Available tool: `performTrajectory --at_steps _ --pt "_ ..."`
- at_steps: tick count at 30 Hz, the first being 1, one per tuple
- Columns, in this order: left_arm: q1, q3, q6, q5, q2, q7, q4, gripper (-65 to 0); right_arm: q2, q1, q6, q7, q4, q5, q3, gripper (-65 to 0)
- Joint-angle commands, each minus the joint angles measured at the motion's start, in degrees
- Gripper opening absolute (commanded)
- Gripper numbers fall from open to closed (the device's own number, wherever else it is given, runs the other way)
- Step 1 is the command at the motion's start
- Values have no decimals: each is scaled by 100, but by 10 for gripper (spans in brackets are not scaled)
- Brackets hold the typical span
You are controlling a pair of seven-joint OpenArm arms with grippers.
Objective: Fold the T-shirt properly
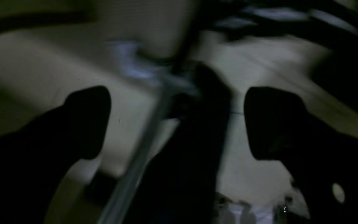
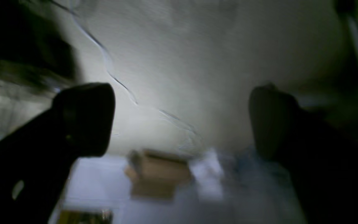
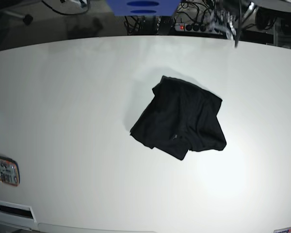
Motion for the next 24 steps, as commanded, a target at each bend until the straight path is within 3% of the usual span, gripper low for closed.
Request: performTrajectory --at_steps 1,7,18,24 --pt "-12 -109 2 -8 2 269 -40 0 80 3 -31 -22 100 2 6 -5" --pt "-65 23 2 45 195 374 -40 0 89 20 -31 -39 329 11 6 -5" --pt "23 313 2 -8 213 374 8 0 89 29 -31 -66 329 -7 -29 -5" --pt "-3 305 2 -17 468 374 8 0 89 29 -31 -57 329 2 -3 -5"
